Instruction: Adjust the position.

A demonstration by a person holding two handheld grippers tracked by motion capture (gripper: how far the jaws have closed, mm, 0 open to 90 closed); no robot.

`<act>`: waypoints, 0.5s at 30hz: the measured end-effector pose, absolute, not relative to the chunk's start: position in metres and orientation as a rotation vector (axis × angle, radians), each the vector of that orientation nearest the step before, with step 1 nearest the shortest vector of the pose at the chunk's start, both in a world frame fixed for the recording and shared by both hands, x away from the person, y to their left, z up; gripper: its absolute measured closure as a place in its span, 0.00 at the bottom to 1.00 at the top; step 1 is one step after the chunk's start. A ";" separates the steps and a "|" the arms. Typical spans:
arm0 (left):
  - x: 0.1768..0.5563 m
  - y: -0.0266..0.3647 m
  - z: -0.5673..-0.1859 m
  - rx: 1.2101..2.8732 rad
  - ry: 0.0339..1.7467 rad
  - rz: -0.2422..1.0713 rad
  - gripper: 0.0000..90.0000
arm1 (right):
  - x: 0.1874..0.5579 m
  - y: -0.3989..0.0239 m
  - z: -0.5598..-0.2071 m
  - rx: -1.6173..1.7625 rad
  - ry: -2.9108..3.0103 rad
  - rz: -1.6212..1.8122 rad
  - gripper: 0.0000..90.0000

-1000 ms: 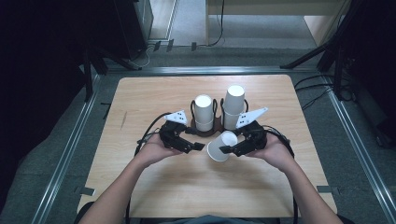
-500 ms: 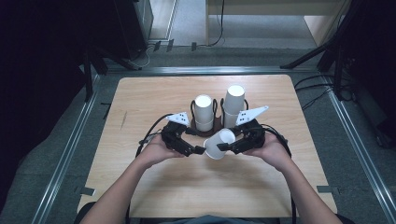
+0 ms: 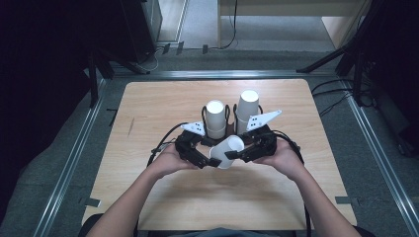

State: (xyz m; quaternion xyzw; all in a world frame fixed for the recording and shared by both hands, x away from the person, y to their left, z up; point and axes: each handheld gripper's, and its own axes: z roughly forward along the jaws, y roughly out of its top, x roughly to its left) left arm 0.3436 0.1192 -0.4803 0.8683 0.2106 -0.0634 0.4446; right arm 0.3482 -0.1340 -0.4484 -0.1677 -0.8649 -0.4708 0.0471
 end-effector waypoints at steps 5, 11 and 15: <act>0.343 0.117 -0.481 2.149 0.507 -0.167 0.11 | 0.348 -0.129 -0.448 -0.499 -2.625 -1.422 0.38; 0.342 0.113 -0.483 2.159 0.496 -0.162 0.11 | 0.351 -0.126 -0.447 -0.536 -2.579 -1.421 0.38; 0.342 0.111 -0.484 2.158 0.487 -0.161 0.13 | 0.351 -0.126 -0.445 -0.545 -2.559 -1.431 0.38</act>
